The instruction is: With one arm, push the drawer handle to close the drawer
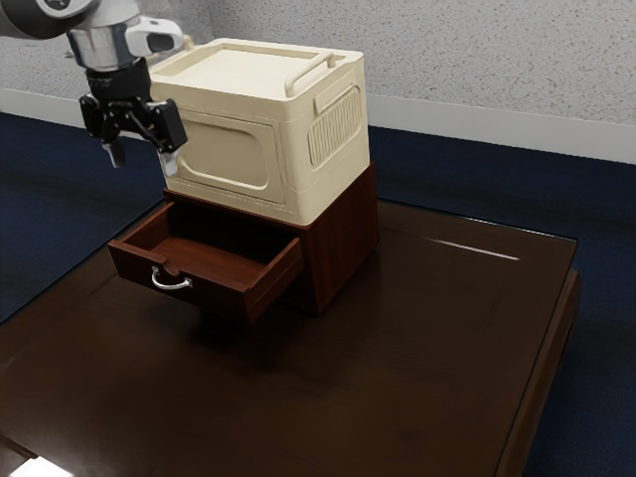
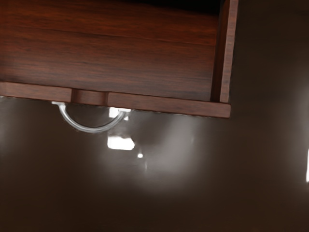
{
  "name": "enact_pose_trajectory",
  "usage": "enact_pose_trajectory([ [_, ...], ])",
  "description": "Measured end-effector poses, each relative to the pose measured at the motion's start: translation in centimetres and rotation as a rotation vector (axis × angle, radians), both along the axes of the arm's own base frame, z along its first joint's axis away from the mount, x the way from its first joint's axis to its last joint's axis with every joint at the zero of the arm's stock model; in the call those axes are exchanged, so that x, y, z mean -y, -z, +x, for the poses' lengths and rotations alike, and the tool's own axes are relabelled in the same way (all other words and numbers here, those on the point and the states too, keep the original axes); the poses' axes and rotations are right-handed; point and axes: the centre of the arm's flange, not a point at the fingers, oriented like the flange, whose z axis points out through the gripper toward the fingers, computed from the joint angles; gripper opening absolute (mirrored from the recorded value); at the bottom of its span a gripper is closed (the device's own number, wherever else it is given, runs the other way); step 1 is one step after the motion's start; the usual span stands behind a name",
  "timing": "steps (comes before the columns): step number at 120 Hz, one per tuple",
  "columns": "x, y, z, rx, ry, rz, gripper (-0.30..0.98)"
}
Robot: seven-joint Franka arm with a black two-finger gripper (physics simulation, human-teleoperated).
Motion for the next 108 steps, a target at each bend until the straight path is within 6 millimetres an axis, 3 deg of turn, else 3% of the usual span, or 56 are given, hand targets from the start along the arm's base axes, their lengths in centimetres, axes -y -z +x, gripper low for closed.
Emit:
enact_pose_trajectory([
  [24,-2.1,2.1,-2.0,-0.075,-0.091,0.032,0.68],
  [30,-2.2,3.8,-2.5,-0.116,-0.099,0.046,0.57],
  [45,-4.0,16.2,-6.3,-0.247,-0.132,0.065,0.24],
  [51,-4.3,19.8,-6.9,-0.243,-0.131,0.066,0.15],
  [59,-4.6,22.8,-6.2,-0.207,-0.117,0.071,0.07],
  [74,-5.0,24.4,-4.6,-0.071,-0.09,0.073,-0.02],
  [108,-5.8,24.9,-2.5,0.117,-0.072,0.067,-0.08],
])
